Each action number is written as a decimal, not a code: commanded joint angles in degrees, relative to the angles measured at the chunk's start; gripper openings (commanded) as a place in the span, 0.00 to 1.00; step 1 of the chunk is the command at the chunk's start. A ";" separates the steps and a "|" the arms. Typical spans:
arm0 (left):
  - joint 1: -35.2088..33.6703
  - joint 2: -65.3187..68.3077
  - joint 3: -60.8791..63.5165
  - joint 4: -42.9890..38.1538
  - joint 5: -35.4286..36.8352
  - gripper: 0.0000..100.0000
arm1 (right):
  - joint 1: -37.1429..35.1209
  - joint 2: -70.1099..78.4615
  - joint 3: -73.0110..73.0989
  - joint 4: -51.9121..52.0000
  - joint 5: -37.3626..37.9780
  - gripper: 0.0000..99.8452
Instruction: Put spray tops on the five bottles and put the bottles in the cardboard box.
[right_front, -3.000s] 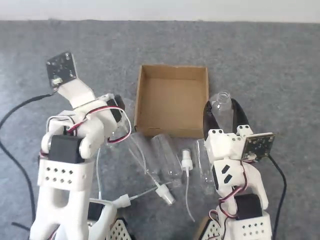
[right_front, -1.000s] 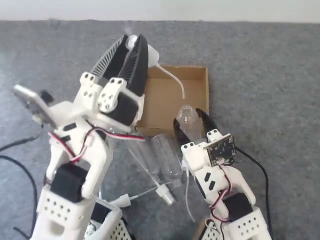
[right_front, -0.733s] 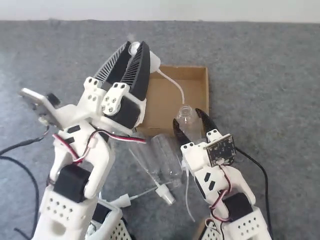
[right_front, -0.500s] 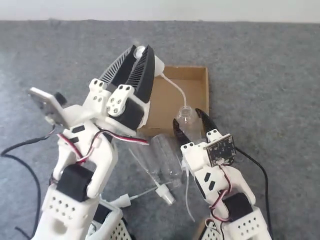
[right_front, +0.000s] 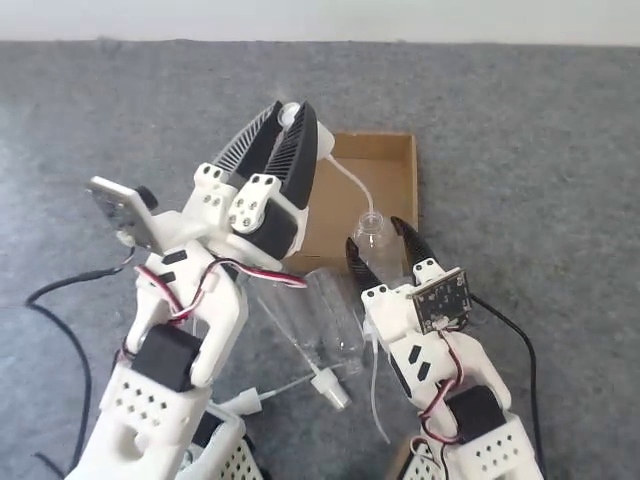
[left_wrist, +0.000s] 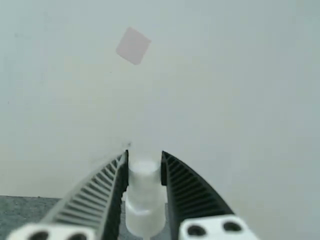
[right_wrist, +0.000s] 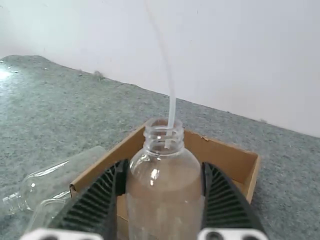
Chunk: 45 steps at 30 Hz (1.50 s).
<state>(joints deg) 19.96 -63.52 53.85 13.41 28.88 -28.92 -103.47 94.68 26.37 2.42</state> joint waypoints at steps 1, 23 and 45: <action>0.35 -0.88 -0.04 -2.64 -0.44 0.01 | -0.13 -0.57 -1.58 -1.27 0.79 0.08; 9.58 3.08 3.38 -0.97 -11.52 0.01 | -0.04 -0.66 -1.58 -1.27 0.88 0.08; 8.97 9.32 1.80 2.02 -11.60 0.01 | -0.04 -0.57 -1.85 -1.27 0.88 0.08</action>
<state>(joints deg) 28.75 -53.32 58.24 12.79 17.89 -28.75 -103.47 94.68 26.37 2.51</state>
